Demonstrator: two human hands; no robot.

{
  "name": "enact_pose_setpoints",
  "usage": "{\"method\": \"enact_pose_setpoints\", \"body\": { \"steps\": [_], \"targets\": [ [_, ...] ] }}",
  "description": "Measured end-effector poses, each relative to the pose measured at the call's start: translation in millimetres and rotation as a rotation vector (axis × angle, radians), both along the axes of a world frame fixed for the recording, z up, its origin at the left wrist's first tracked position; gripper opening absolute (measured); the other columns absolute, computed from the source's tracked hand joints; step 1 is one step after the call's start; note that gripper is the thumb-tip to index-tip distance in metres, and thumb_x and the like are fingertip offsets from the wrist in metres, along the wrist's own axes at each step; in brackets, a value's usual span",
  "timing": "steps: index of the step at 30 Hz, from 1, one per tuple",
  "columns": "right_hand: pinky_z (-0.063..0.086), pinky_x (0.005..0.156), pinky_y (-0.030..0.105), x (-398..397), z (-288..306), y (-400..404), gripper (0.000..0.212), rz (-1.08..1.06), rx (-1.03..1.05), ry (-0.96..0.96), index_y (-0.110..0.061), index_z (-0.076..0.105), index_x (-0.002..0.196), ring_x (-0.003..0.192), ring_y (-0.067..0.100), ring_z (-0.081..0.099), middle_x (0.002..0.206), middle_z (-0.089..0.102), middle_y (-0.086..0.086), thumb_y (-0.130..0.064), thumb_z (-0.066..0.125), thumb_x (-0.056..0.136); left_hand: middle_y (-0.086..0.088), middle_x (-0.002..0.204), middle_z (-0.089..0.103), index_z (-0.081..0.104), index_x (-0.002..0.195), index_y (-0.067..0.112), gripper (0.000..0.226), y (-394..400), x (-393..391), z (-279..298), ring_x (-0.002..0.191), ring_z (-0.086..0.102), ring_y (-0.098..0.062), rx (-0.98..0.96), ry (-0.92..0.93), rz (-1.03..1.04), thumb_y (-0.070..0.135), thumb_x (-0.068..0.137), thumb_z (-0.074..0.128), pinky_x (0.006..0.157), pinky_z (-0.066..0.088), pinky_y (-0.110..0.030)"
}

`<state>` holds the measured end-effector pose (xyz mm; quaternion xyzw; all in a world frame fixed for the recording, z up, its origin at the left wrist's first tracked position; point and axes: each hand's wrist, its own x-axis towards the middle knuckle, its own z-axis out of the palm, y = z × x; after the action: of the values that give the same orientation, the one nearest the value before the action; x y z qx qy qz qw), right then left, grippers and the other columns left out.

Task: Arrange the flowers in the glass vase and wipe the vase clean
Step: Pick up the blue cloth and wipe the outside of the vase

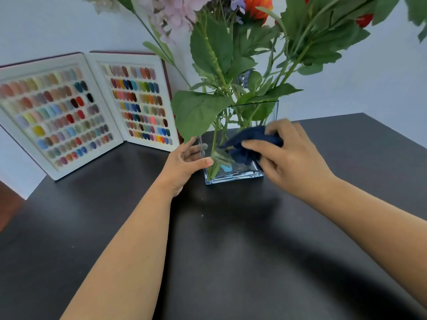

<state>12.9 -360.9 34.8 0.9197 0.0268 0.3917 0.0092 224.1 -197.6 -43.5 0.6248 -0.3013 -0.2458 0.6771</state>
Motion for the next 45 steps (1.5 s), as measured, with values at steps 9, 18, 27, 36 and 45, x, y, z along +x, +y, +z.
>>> {"method": "enact_pose_setpoints", "body": {
  "steps": [9, 18, 27, 36, 45],
  "targets": [
    [0.050, 0.070, 0.047, 50.3, 37.1, 57.9, 0.040, 0.059, 0.018, -0.049, -0.008, 0.067, 0.119, 0.078, 0.039, 0.052, 0.098, 0.056, 0.027, 0.000, 0.054, 0.082, -0.021, 0.141, 0.051, 0.028, 0.150, 0.000, 0.131, 6.0, -7.8, 9.1, 0.132, 0.049, -0.032, 0.016, 0.067, -0.028, 0.032, 0.043, 0.098, 0.111, 0.039, -0.046],
    [0.055, 0.068, 0.044, 37.4, -39.2, 59.5, 0.045, -0.011, -0.107, 0.236, -0.012, 0.062, 0.122, 0.079, 0.037, 0.054, 0.106, 0.058, 0.021, -0.010, 0.068, 0.078, -0.002, 0.157, 0.034, 0.025, 0.153, 0.032, 0.129, 31.6, -7.8, 16.4, 0.144, 0.033, -0.022, 0.059, 0.020, -0.336, 0.047, 0.045, 0.095, 0.114, 0.033, -0.041],
    [0.051, 0.066, 0.045, 31.6, 2.3, 38.4, 0.036, 0.047, -0.113, 0.238, -0.010, 0.068, 0.113, 0.079, 0.038, 0.052, 0.100, 0.056, 0.023, -0.004, 0.067, 0.077, -0.009, 0.154, 0.037, 0.028, 0.152, 0.029, 0.130, 25.2, -18.2, 22.6, 0.142, 0.037, -0.024, 0.089, -0.034, -0.245, 0.070, 0.042, 0.084, 0.113, 0.035, -0.041],
    [0.048, 0.067, 0.042, 29.3, 15.3, 14.8, 0.038, 0.049, -0.046, -0.035, -0.004, 0.067, 0.117, 0.075, 0.039, 0.051, 0.093, 0.055, 0.026, 0.000, 0.057, 0.081, -0.001, 0.148, 0.043, 0.030, 0.150, 0.026, 0.140, 23.0, -22.8, 26.8, 0.136, 0.044, -0.014, 0.082, -0.024, -0.225, 0.078, 0.030, 0.080, 0.104, 0.039, -0.022],
    [0.054, 0.060, 0.041, 17.1, -37.4, -0.1, 0.040, 0.143, -0.308, 0.317, -0.013, 0.068, 0.113, 0.074, 0.033, 0.055, 0.102, 0.062, 0.019, -0.007, 0.075, 0.074, -0.008, 0.151, 0.039, 0.026, 0.152, 0.021, 0.150, 23.2, -23.6, 26.6, 0.138, 0.043, -0.023, 0.072, -0.009, -0.192, 0.075, 0.024, 0.083, 0.110, 0.035, -0.029]
  ]
}}
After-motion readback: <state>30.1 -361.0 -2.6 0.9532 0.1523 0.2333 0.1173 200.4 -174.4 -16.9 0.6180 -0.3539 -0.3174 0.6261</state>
